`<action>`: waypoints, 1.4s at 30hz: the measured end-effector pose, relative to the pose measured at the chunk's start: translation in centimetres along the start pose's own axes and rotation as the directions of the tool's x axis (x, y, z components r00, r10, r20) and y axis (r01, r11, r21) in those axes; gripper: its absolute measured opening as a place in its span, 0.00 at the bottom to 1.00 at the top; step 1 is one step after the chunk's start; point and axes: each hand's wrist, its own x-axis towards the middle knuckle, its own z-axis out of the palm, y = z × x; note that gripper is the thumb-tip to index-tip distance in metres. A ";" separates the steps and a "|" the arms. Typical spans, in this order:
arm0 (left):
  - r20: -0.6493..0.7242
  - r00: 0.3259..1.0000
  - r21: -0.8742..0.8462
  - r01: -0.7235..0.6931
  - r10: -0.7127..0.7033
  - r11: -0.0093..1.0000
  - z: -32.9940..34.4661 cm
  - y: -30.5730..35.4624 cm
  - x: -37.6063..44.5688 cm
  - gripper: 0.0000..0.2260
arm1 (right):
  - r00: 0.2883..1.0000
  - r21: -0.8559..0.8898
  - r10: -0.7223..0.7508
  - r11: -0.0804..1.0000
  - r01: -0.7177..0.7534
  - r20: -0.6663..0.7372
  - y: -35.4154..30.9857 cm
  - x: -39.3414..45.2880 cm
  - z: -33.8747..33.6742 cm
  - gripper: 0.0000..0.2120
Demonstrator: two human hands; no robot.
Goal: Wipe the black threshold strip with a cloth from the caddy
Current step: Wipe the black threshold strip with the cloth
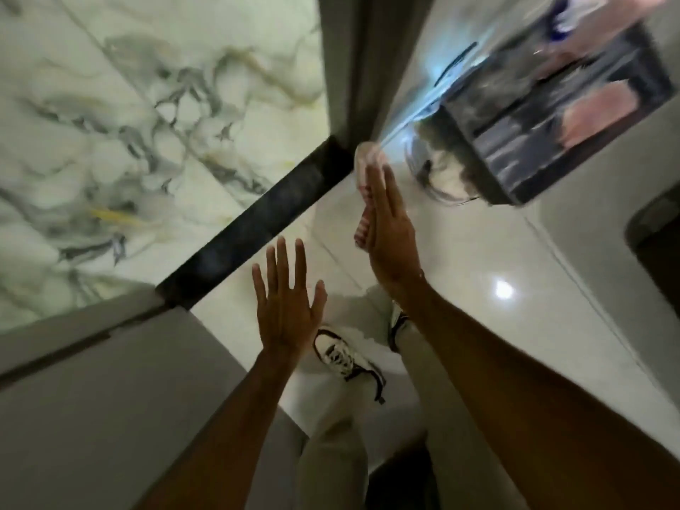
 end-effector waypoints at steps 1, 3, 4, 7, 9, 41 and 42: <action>0.015 0.999 0.003 0.041 -0.042 0.999 1.1 -1.8 -0.4 0.34 | 1.000 0.003 -0.016 1.000 0.016 0.024 0.2 0.6 1.9 0.40; 0.019 0.994 -0.005 0.106 -0.106 0.994 3.3 -4.6 -0.9 0.34 | 0.997 -0.107 -0.021 0.994 0.029 0.072 1.0 1.8 5.2 0.42; 0.019 0.991 -0.020 0.136 -0.135 0.991 4.8 -5.8 -0.9 0.34 | 0.992 -0.128 -0.050 0.990 0.065 0.113 1.8 2.4 6.9 0.41; 0.005 0.978 -0.036 0.209 -0.209 0.977 10.5 -8.6 0.3 0.34 | 0.979 -0.114 -0.122 0.983 0.142 0.166 4.6 5.3 12.2 0.28; -0.003 0.970 -0.048 0.242 -0.242 0.969 14.7 -9.8 2.1 0.35 | 0.974 -0.099 -0.120 0.985 0.141 0.191 7.3 7.4 15.4 0.28; -0.323 0.938 -0.120 0.092 -0.126 0.988 48.5 -15.8 22.5 0.34 | 0.842 -0.465 -0.367 0.710 0.529 0.397 33.1 23.0 36.3 0.32; -0.322 0.939 -0.110 0.092 -0.123 0.990 48.5 -15.7 22.5 0.33 | 0.846 -0.483 -0.377 0.699 0.527 0.376 34.0 23.1 35.2 0.30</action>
